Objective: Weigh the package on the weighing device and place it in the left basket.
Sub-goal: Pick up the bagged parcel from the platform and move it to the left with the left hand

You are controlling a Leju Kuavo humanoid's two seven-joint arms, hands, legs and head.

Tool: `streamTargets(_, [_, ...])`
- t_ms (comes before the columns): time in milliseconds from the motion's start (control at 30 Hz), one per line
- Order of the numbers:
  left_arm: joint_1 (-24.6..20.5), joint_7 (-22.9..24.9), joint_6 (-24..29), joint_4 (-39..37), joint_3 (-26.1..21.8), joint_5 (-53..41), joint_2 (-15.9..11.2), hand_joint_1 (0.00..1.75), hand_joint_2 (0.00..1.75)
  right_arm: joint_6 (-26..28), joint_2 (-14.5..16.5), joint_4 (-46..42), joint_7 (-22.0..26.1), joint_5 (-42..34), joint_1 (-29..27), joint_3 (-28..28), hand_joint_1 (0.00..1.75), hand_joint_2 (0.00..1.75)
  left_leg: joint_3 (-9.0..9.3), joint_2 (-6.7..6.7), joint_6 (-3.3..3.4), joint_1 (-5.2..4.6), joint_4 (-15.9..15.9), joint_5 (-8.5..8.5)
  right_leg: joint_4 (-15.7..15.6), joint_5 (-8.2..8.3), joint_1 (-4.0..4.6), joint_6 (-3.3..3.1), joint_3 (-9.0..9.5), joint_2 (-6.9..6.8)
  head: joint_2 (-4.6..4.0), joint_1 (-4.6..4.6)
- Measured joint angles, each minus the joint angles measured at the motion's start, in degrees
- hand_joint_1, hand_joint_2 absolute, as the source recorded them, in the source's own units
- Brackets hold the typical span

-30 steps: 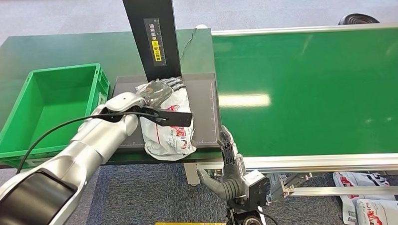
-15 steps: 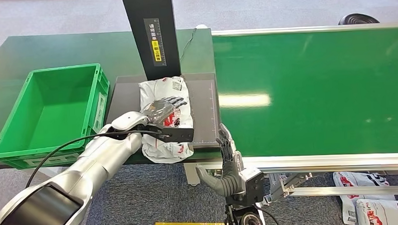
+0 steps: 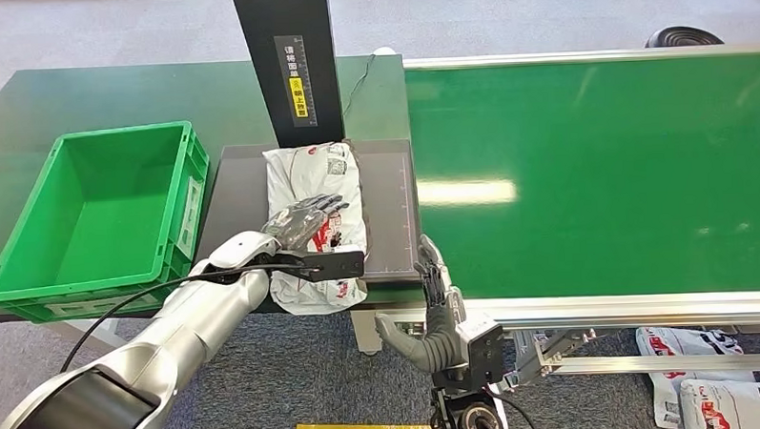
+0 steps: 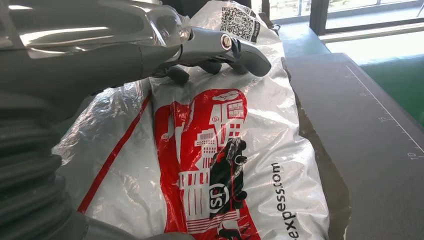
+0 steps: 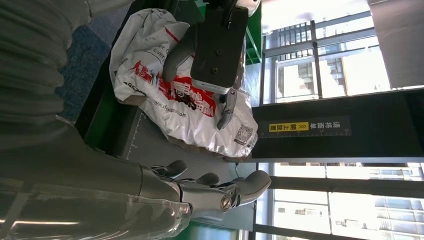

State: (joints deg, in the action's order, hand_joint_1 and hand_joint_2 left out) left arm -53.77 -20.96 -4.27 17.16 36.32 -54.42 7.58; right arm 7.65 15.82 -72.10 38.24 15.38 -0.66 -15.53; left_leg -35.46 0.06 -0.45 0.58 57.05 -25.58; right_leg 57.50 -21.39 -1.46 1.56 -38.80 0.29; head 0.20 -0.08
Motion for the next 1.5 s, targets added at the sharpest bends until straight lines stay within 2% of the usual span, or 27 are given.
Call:
streamTargets(200, [0.9,0.1,0.1,0.0,-1.3,0.0,-0.2,0.03,1.75,0.0,0.0,0.0,-0.1,0.3,0.0,0.3,0.0,1.75,0.06,0.0,0.0,0.0,0.0,0.0,0.0,0.0,0.0,0.0,0.07,0.0,0.0,0.0])
streamTargets(333, [1.5,0.6,0.0,0.0,-2.0,-0.3,-0.3,1.58,1.75,0.0,0.0,0.0,-0.1,0.6,0.0,0.7,0.0,1.75,0.13,-0.01,0.0,0.0,0.0,-0.01,0.0,-0.01,0.0,0.0,0.15,0.0,0.0,-0.01])
streamTargets(400, [1.9,0.8,-0.2,0.0,-2.3,-0.6,-0.3,1.68,1.75,0.0,0.0,0.0,-0.2,0.7,0.0,1.0,0.0,1.75,0.18,-0.01,0.0,0.0,0.0,-0.01,0.0,-0.02,0.0,0.0,0.21,-0.01,0.0,-0.01])
streamTargets(500, [2.3,0.8,-0.5,0.0,-2.6,-0.8,-0.4,1.75,1.75,0.0,0.0,0.0,-0.2,0.7,0.0,1.2,0.0,1.75,0.25,-0.02,0.0,0.0,0.0,-0.02,0.0,-0.03,0.0,0.0,0.3,-0.01,0.0,0.01])
streamTargets(1033, [2.8,1.0,0.1,0.0,-3.7,-1.2,-0.8,1.75,1.75,0.0,0.0,0.0,-0.4,1.0,0.0,1.8,0.0,1.75,0.35,0.0,-0.01,0.0,0.0,-0.02,0.0,-0.02,0.0,-0.01,0.35,0.0,0.0,0.02])
streamTargets(1267, [4.1,2.3,6.4,0.0,-6.6,1.4,-0.8,1.75,1.75,0.9,0.0,-0.1,-0.7,1.3,-0.5,2.0,0.0,1.75,0.36,0.01,-0.01,0.0,0.0,-0.02,0.0,-0.02,0.0,-0.01,0.33,0.01,0.0,-0.01])
streamTargets(1400, [4.9,3.4,12.2,0.1,-10.1,4.8,-0.7,1.75,1.75,1.5,0.0,-0.3,-0.9,1.4,-0.9,2.1,0.0,1.75,0.32,0.02,-0.02,0.01,0.0,0.0,0.0,-0.02,0.01,-0.01,0.27,0.01,0.0,-0.01])
streamTargets(1500, [4.9,3.9,14.5,0.2,-13.3,6.3,-0.8,1.75,1.75,1.7,0.0,-0.4,-1.0,1.4,-1.1,2.1,0.0,1.75,0.26,0.0,-0.01,0.01,0.0,0.02,0.0,-0.02,0.01,-0.01,0.25,0.0,0.0,0.01])
